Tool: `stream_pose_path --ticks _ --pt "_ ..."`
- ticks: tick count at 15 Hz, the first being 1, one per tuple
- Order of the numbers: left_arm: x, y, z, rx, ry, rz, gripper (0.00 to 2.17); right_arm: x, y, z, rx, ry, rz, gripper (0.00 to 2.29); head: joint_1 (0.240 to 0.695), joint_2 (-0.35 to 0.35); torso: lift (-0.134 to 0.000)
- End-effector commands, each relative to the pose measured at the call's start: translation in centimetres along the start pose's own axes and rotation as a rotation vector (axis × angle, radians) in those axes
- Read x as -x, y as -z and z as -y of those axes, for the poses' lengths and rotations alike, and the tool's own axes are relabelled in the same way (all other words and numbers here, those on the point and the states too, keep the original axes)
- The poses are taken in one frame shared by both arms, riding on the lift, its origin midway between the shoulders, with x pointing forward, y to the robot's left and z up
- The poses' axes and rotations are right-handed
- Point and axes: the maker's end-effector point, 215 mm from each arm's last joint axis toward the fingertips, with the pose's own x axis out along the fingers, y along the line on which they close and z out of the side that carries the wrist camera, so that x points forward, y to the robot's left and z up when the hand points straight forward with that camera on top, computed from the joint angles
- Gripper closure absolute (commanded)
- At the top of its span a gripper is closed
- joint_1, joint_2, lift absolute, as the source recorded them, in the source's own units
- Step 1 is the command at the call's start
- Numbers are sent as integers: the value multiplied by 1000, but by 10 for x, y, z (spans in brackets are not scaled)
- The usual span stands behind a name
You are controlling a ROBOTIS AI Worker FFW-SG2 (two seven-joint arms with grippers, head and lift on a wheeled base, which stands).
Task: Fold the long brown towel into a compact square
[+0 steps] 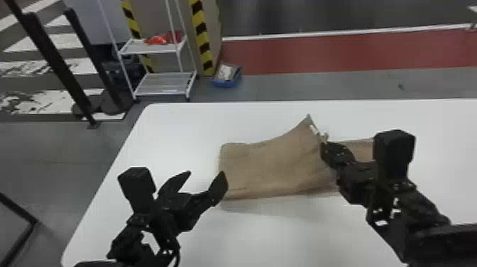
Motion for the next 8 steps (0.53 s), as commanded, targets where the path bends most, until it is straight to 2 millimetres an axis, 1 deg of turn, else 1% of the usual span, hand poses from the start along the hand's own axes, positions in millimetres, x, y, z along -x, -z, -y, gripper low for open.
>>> stream_pose_path --ticks 1,2,3,4,5,6,8 --pt "-1 0 2 6 6 1 80 13 14 38 -34 59 -35 1332 695 136 -123" --pt "-1 0 4 6 9 2 80 12 32 45 -45 69 -64 1332 695 103 -123" --pt "-2 0 5 8 10 2 80 6 47 56 -50 82 -88 1332 695 88 -123" --pt "-2 1 5 8 12 -1 80 -1 58 65 -56 93 -109 1332 695 77 -123" --pt "-1 2 6 7 13 -4 80 -7 61 75 -61 104 -108 1332 695 66 -123" --pt "-2 2 7 6 14 -3 80 -5 57 80 -68 106 -95 1332 695 57 -123" --pt "0 2 6 5 11 -2 80 3 37 93 -102 113 -48 1332 695 34 -123"
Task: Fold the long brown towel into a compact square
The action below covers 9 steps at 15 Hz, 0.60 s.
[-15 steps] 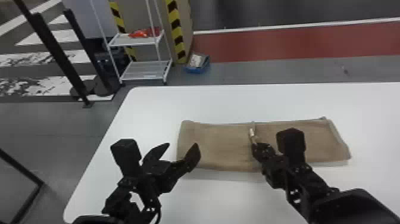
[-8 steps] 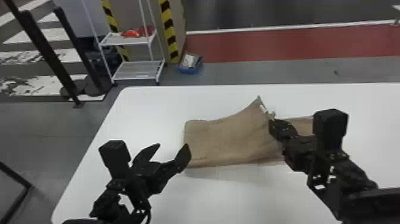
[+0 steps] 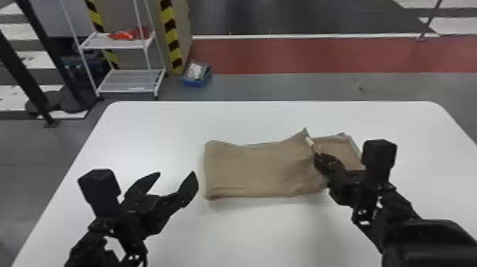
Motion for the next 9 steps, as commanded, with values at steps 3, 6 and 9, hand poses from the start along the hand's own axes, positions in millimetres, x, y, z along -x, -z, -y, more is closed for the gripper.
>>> stream_pose_path --ticks 3,6,9 --pt "2 3 -3 0 -6 -5 80 30 -47 54 -75 60 73 1332 695 15 -123" --pt "-2 5 1 2 4 -9 80 25 -22 83 -84 95 17 1332 695 -38 -123" --pt "-3 5 3 1 8 -10 80 16 -27 84 -88 73 17 1332 695 -74 -123"
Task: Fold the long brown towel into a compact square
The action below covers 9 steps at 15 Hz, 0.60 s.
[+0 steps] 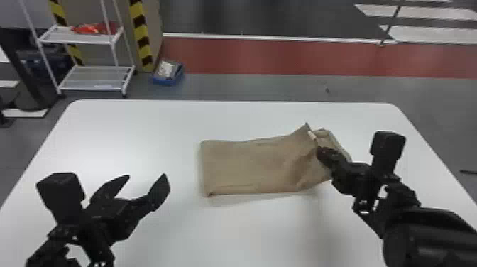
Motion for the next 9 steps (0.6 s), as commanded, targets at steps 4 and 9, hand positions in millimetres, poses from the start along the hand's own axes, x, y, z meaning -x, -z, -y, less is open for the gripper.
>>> stream_pose_path --ticks 4,9 --pt "0 0 -2 -2 -3 -1 80 4 -50 32 -54 -2 28 1332 695 -74 -123" --pt "-4 5 3 -1 8 -11 80 -19 -21 73 -90 39 -34 1332 695 -128 -123"
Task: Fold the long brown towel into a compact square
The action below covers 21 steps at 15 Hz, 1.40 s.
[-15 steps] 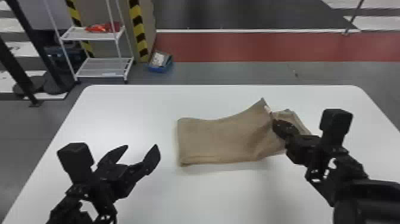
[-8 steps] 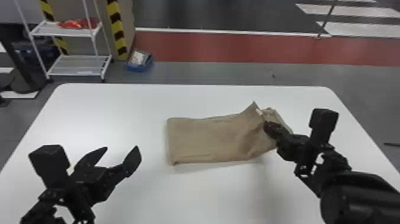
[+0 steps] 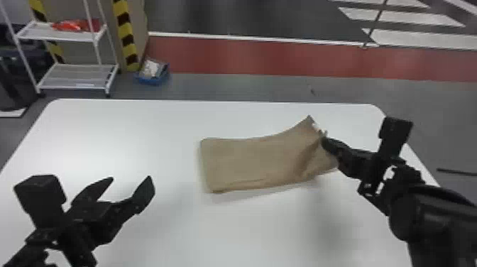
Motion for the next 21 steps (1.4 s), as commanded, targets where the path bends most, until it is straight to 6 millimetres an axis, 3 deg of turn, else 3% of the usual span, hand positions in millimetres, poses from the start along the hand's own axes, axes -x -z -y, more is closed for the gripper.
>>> stream_pose_path --ticks 1,4,6,8,9,10,11,12,13,18,19,21 --pt "-2 0 2 0 5 0 80 -10 1 8 -7 -1 -12 1332 695 -135 -123" --pt "-1 -1 1 -3 2 1 80 -16 -25 7 -2 -12 21 1332 695 -149 -123" --pt "-2 -1 1 -3 2 1 80 -17 -36 -7 -22 -66 43 1332 695 -148 -123" --pt "-2 -1 2 -1 3 0 80 -20 -60 -15 -30 -90 81 1332 695 -140 -123" --pt "-2 -1 1 -3 1 0 80 -20 -64 1 -43 -66 93 1332 695 -136 -123" --pt "-3 0 0 -2 -1 -2 80 -26 -61 11 -51 -52 97 1332 695 -134 -123" --pt "-4 1 0 -3 0 -5 80 -33 -42 29 -70 -29 45 1018 695 -140 -123" --pt "-4 3 0 -3 2 -9 80 -38 -17 40 -93 -11 -7 279 695 -147 -123" --pt "-6 5 2 -1 6 -13 80 -38 -7 44 -100 -3 -21 -1 695 -155 -123" --pt "-8 9 0 -1 5 -18 80 -24 -3 77 -113 51 -34 63 695 -197 -123" --pt "-8 10 -1 -1 4 -22 80 -20 -11 91 -108 74 -27 63 695 -202 -123" --pt "-11 12 -1 -1 10 -26 80 -18 -2 103 -99 90 -62 63 695 -223 -123"
